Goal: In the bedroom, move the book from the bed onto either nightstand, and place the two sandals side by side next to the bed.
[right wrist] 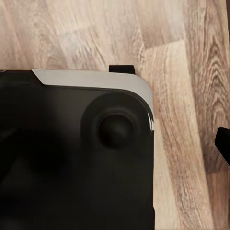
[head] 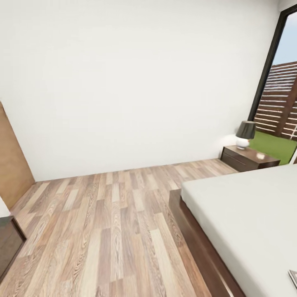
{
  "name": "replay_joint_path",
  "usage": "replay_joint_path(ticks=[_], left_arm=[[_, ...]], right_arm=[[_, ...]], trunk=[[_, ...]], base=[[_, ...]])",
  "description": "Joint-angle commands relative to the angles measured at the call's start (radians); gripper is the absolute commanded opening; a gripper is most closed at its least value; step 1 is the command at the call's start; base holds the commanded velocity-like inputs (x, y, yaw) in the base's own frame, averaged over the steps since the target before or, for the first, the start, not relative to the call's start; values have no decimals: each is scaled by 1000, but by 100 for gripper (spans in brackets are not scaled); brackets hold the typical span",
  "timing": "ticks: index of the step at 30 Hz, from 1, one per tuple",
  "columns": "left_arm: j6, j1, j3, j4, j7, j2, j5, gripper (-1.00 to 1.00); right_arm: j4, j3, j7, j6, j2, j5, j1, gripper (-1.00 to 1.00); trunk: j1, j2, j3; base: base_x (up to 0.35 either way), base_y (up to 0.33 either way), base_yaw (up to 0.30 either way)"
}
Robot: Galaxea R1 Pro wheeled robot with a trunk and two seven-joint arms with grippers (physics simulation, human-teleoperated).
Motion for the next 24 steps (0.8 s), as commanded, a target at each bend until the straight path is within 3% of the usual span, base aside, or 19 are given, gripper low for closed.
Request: replay_joint_path(ticks=[1,16,24], left_arm=[[1,0,0,-1,0,0,0,100],[1,0,0,-1,-1,-1,1,100],[1,0,0,-1,0,-1,1,100]], right_arm=[[0,0,-1,-3,0,0,0,100],[0,0,-1,-3,1,0,0,100],[0,0,-1,-3,1,0,0,100]], trunk=[[0,0,-1],[0,0,-7],[0,0,-9]], base=[[1,0,283],[2,-1,283],[201,-116,283]])
